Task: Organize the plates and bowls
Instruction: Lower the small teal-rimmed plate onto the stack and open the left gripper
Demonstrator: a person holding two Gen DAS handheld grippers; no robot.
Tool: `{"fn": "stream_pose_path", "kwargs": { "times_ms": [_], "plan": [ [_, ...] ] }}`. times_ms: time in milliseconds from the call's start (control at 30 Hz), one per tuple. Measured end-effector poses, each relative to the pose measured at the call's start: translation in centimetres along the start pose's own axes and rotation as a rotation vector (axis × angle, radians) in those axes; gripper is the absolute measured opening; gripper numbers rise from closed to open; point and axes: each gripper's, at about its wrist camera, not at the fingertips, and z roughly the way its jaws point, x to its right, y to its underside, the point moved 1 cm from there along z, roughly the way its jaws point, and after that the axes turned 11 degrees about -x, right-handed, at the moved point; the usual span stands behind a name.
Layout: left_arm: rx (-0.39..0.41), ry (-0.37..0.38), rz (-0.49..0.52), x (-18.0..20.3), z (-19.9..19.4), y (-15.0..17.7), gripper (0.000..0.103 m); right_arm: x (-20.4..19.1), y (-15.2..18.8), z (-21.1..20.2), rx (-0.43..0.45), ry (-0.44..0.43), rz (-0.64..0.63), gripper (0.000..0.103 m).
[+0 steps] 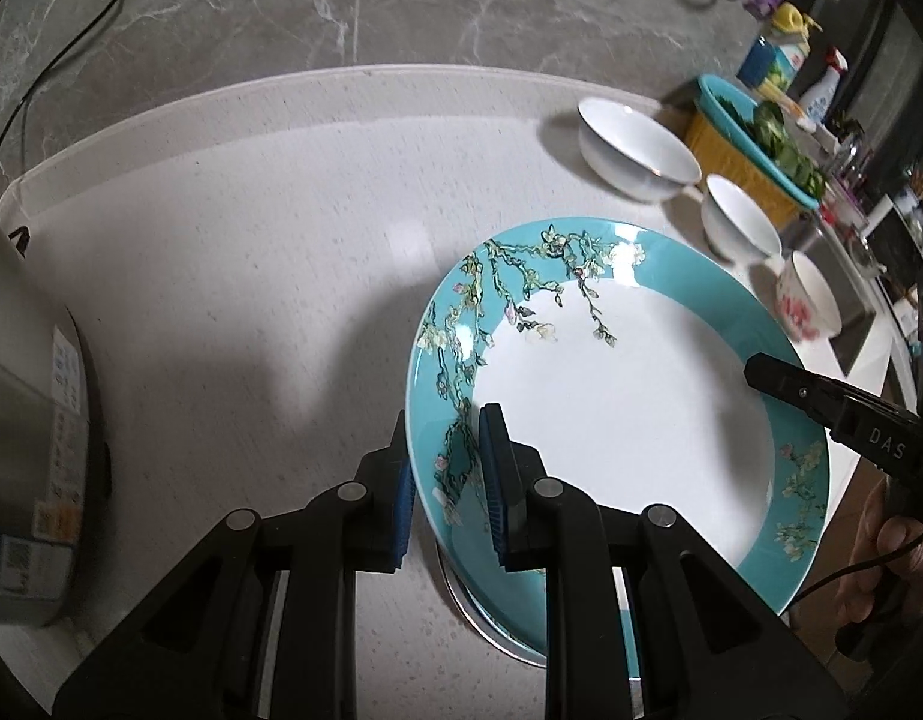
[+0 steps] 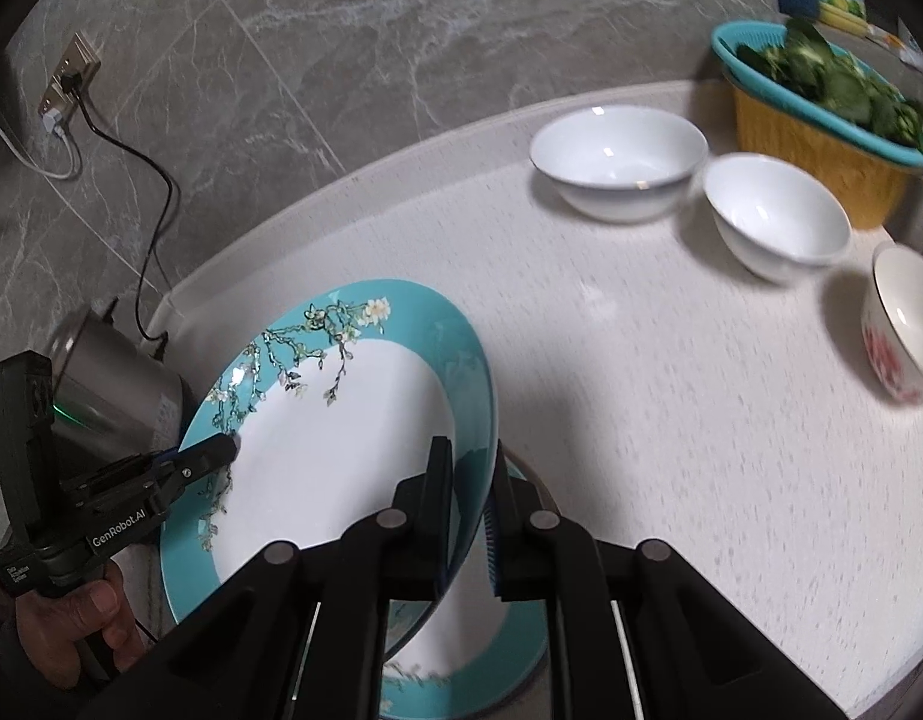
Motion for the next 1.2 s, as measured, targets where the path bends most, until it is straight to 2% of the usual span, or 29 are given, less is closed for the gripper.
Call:
{"fn": "stream_pose_path", "kwargs": {
  "times_ms": [300,933,1200],
  "plan": [
    [-0.014,-0.023,0.031,0.1,2.4,2.0,0.018,0.8,2.7,1.6,-0.013,0.040,0.006,0.013],
    [-0.053,-0.025,0.080,0.5,5.2,3.3,0.020,0.3,4.5,2.9,-0.011,0.162,-0.080,0.016],
    [-0.047,-0.036,0.097,0.8,5.6,3.6,0.022,0.3,4.9,3.1,-0.011,0.187,-0.108,0.019]
  ]
}}
